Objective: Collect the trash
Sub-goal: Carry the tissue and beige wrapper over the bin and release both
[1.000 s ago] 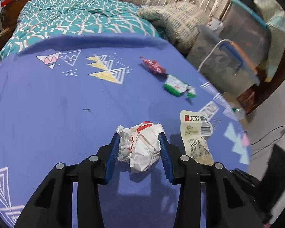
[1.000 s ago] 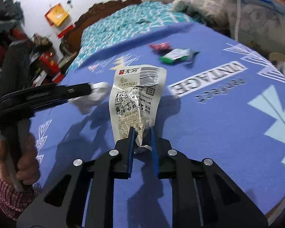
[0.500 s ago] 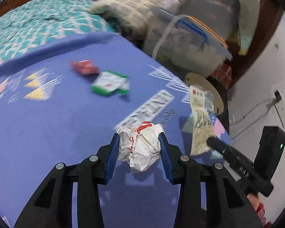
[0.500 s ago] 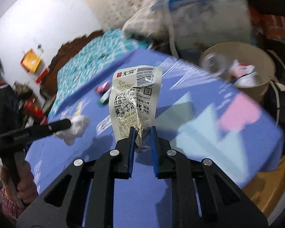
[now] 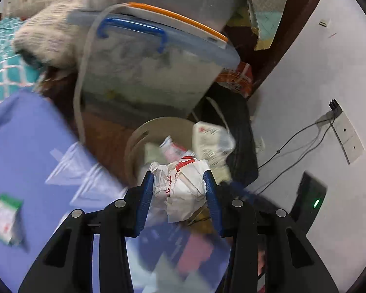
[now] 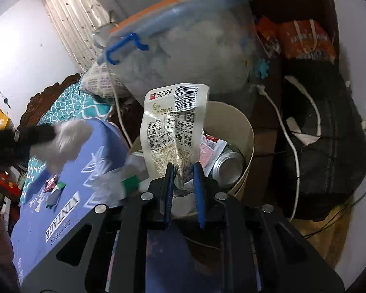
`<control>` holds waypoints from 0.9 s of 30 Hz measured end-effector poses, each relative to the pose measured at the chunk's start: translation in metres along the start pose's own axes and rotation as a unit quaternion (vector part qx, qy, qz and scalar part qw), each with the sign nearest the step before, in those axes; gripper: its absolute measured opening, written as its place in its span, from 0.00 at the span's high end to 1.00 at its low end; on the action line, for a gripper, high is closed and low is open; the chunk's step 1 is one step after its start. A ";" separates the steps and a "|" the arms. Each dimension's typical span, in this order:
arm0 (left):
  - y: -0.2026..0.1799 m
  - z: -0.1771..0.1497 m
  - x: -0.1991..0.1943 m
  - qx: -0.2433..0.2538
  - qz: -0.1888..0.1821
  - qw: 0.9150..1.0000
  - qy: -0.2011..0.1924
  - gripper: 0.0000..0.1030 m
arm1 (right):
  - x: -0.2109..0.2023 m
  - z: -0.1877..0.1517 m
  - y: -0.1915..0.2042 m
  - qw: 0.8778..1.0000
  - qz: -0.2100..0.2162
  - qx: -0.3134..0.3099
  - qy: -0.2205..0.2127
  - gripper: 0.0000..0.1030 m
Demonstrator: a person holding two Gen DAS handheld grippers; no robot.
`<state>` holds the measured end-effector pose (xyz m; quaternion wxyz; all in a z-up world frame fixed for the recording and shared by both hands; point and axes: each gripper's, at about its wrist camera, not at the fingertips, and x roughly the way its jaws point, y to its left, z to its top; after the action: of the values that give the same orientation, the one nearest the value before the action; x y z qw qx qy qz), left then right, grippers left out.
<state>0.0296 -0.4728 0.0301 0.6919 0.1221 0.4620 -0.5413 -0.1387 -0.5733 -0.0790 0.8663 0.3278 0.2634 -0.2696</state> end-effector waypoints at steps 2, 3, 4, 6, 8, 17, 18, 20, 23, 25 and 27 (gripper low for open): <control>-0.003 0.016 0.024 -0.006 -0.002 1.000 0.002 0.56 | 0.012 -0.001 -0.006 1.000 -0.004 0.004 0.006 0.66; -0.004 0.022 0.037 -0.009 -0.004 1.000 0.003 0.51 | 0.014 -0.001 -0.010 1.000 -0.008 0.010 0.004 0.57; -0.003 0.027 0.050 -0.014 -0.004 1.000 0.011 0.33 | 0.012 -0.001 -0.017 1.000 -0.008 0.019 -0.004 0.30; 0.000 0.030 0.071 -0.024 0.012 0.999 0.028 0.20 | 0.001 -0.003 -0.025 0.999 -0.006 0.031 -0.036 0.24; 0.003 0.030 0.086 -0.031 0.011 0.998 0.047 0.21 | -0.011 -0.003 -0.032 0.998 -0.009 0.037 -0.056 0.29; 0.006 0.000 0.029 -0.017 0.015 1.000 0.000 0.21 | -0.053 -0.036 -0.049 0.989 0.010 0.122 -0.088 0.31; 0.005 -0.006 0.017 -0.007 0.033 0.999 -0.012 0.21 | -0.057 -0.038 -0.040 0.988 0.014 0.122 -0.089 0.31; 0.001 -0.024 -0.008 0.019 0.084 0.995 -0.041 0.21 | -0.065 -0.044 -0.027 0.988 0.021 0.121 -0.092 0.31; -0.003 -0.050 -0.038 0.052 0.145 0.985 -0.076 0.21 | -0.079 -0.054 -0.005 0.988 0.031 0.120 -0.092 0.31; -0.003 -0.067 -0.056 0.065 0.172 0.978 -0.095 0.21 | -0.084 -0.061 0.009 0.989 0.036 0.115 -0.089 0.31; -0.001 -0.083 -0.073 0.072 0.194 0.972 -0.108 0.21 | -0.091 -0.068 0.025 0.990 0.039 0.108 -0.086 0.30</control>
<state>-0.0124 -0.3711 0.0416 0.8189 0.1996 0.3113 -0.4390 -0.2070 -0.4815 -0.0546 0.8551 0.4053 0.1437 -0.2896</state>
